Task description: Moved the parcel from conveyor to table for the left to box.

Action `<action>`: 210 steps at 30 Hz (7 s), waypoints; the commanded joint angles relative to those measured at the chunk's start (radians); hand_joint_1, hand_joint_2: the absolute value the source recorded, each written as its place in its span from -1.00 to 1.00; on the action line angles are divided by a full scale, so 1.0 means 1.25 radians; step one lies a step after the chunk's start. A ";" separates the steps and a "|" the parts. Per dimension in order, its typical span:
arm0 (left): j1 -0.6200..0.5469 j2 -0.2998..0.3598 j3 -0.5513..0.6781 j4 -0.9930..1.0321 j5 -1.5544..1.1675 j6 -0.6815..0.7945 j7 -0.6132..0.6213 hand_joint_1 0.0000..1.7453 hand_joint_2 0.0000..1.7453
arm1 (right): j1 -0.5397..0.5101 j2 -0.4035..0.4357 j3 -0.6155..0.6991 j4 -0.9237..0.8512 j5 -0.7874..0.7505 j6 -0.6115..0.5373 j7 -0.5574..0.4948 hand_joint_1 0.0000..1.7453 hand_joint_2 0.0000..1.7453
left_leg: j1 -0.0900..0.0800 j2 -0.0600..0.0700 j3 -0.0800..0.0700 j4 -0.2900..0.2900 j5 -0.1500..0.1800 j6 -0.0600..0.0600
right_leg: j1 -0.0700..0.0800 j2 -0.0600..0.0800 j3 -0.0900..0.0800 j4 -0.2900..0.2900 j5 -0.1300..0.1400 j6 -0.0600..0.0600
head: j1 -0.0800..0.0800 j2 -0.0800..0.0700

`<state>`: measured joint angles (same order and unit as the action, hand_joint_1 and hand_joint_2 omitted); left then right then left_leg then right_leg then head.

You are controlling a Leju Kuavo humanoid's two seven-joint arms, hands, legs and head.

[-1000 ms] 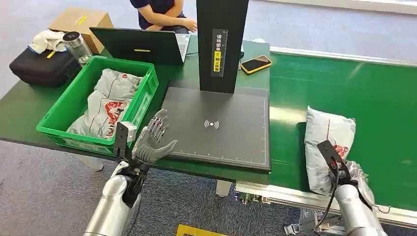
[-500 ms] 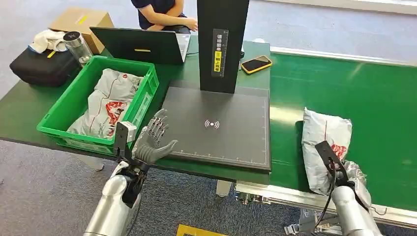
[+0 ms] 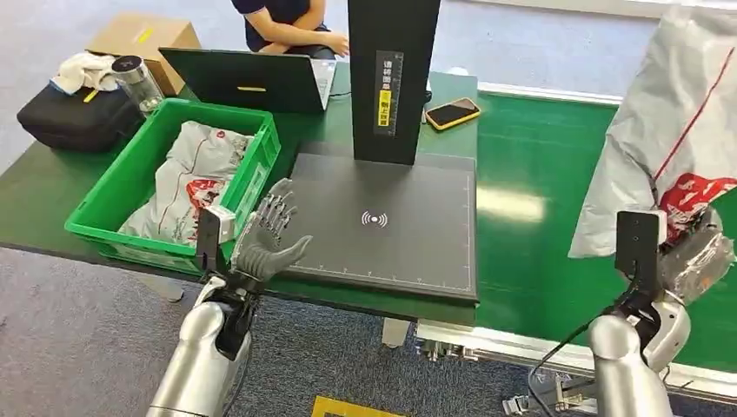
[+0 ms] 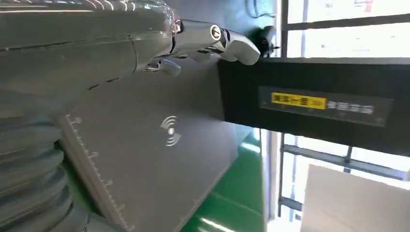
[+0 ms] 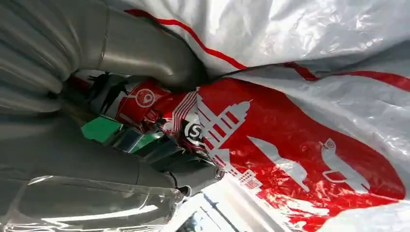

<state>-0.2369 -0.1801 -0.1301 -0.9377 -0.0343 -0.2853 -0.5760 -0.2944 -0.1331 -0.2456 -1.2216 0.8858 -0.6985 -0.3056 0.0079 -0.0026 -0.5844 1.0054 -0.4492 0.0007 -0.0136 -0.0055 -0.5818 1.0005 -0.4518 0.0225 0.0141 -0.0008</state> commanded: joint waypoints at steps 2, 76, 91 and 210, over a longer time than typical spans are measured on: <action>-0.050 0.025 0.002 0.083 0.009 -0.001 -0.029 -1.00 1.00 | -0.093 0.020 0.141 0.006 -0.112 0.095 -0.046 1.00 1.00 | -0.001 0.004 0.003 -0.002 0.000 0.000 | 0.000 0.005 0.001 -0.001 0.001 -0.001 | 0.000 0.000; -0.170 0.042 -0.343 0.220 -0.286 0.189 -0.066 -1.00 1.00 | -0.163 -0.009 0.410 0.214 -0.426 0.208 -0.204 -1.00 -1.00 | 0.001 -0.001 0.000 0.000 0.001 0.000 | 0.001 -0.001 0.000 -0.001 0.001 -0.001 | 0.000 0.000; -0.362 -0.060 -0.504 0.465 -0.833 0.543 0.336 -1.00 1.00 | 0.158 0.082 0.237 -0.089 -0.455 0.385 -0.193 -1.00 -1.00 | 0.001 -0.004 0.000 0.000 0.001 0.000 | 0.001 -0.004 0.001 -0.001 0.000 -0.001 | 0.000 0.000; -0.339 -0.024 0.426 0.070 -0.819 0.787 -0.067 -1.00 -1.00 | 0.278 0.123 0.115 -0.254 -0.466 0.432 -0.172 -1.00 1.00 | 0.000 0.000 0.001 -0.001 0.001 0.000 | 0.000 -0.001 0.001 -0.002 0.000 -0.001 | 0.000 0.000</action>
<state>-0.6579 -0.0756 0.1943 -0.8168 -1.2844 0.6966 -0.3740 0.0823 0.0389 -0.1095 -1.5961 0.3246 -0.1595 -0.5142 0.0084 -0.0019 -0.5871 1.0058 -0.4484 0.0006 -0.0134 -0.0051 -0.5848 1.0002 -0.4515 0.0221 0.0141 -0.0004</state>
